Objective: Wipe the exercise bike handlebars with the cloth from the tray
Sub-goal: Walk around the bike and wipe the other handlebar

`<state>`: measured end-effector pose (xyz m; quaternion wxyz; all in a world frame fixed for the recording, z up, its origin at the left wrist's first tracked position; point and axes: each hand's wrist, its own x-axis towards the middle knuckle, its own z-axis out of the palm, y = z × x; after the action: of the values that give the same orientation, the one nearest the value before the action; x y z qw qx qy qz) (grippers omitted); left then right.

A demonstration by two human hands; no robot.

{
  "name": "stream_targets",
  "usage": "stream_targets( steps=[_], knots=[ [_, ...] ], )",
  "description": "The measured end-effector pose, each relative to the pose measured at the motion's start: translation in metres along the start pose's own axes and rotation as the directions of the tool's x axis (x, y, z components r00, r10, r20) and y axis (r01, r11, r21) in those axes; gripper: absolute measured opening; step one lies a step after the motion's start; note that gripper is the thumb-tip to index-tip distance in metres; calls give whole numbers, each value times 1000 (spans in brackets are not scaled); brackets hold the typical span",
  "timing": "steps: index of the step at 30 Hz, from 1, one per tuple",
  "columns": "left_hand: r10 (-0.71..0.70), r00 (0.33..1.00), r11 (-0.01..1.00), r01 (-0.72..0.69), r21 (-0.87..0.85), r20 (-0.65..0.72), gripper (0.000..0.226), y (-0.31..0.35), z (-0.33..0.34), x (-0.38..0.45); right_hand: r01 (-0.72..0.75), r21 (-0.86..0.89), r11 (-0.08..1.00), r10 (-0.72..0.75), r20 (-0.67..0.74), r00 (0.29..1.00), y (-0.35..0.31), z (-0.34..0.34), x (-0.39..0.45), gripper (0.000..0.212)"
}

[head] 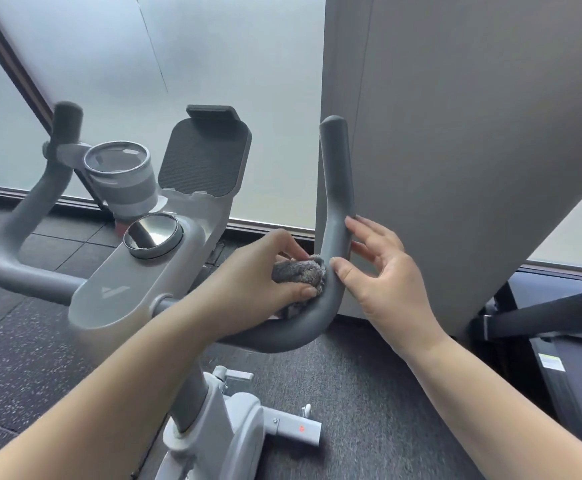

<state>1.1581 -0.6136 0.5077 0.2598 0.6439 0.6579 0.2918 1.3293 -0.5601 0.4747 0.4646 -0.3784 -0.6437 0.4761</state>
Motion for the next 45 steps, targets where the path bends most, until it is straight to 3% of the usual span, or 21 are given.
stream_targets(
  steps=[5,8,12,16,24,38,42,45],
  knots=[
    [69,978,991,-90,97,197,31,-5,-21,-3,4,-48,999,-5,-11,1000,0,2,-11,52],
    [52,989,996,-42,-80,139,29,-10,-20,5,4,-92,996,-5,-21,1000,-1,4,-18,53],
    [97,987,991,-83,-106,132,35,-12,-12,7,-11,-92,996,7,-41,999,-2,10,-26,56],
    [90,956,995,-97,12,280,30,-16,-20,6,-17,-102,995,12,-52,999,-4,14,-30,60],
    [70,857,990,-124,73,511,37,-16,-47,13,-27,-133,991,14,-97,995,-2,23,-33,60],
    [-88,812,910,-170,378,577,32,-36,-89,19,-28,-169,985,-1,-167,986,2,33,-32,60],
    [68,874,953,-200,229,481,29,-20,-54,23,-36,-187,982,3,-176,984,2,34,-32,59],
    [105,861,973,-192,127,497,26,-17,-35,23,-35,-191,981,1,-179,984,3,34,-32,59]
  ],
)
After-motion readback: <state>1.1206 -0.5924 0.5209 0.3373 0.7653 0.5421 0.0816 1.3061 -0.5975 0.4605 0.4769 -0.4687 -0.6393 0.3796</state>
